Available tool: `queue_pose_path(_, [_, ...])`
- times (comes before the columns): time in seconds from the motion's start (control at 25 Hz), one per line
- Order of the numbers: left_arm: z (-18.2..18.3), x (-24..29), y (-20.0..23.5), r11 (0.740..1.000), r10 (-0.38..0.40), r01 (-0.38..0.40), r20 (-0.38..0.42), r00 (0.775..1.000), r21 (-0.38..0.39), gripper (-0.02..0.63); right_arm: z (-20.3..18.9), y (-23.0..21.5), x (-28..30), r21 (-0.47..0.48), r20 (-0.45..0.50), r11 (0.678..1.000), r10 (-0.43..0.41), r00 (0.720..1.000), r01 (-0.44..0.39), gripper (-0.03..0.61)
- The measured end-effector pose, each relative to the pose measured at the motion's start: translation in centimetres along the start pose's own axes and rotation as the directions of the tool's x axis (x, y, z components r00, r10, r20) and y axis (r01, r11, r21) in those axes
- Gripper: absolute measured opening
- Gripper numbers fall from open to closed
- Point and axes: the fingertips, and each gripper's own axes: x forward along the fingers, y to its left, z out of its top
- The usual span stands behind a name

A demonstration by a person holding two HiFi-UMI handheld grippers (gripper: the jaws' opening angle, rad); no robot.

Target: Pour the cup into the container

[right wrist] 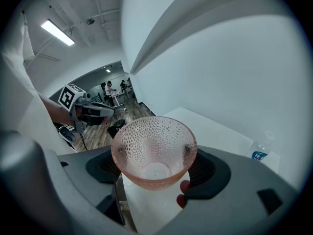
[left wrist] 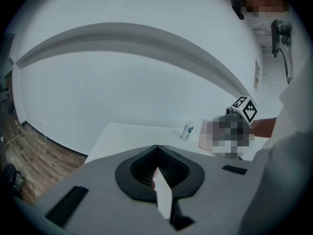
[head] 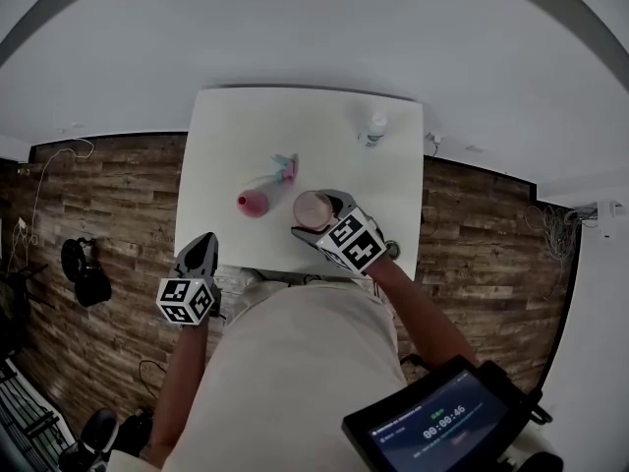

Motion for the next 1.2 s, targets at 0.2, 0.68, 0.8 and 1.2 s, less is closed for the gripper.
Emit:
queue_pose_path(0.2, [-1.1,-0.1,-0.2,1.000,-0.005,0.005,-0.021,1.000,-0.005,0.011,-0.9,-0.2,0.1,0.000,-0.011,1.000,-0.014,1.000,0.014,0.380])
queue_pose_path(0.68, [-2.8,-0.1,-0.7,1.000,-0.017,0.017,-0.061,0.998,-0.007,0.011,-3.6,-0.6,0.7,-0.013,-0.051,0.999,-0.036,0.998,0.035,0.380])
queue_pose_path(0.8, [-3.4,0.1,-0.8,1.000,-0.026,0.025,-0.078,0.997,-0.007,0.011,-4.2,-0.7,0.8,-0.017,-0.057,0.999,-0.044,0.997,0.043,0.380])
queue_pose_path(1.2, [-4.8,0.4,-0.2,1.000,-0.018,0.018,-0.107,0.994,-0.004,0.011,-5.9,-1.2,1.5,-0.005,-0.076,0.999,-0.052,0.996,0.052,0.380])
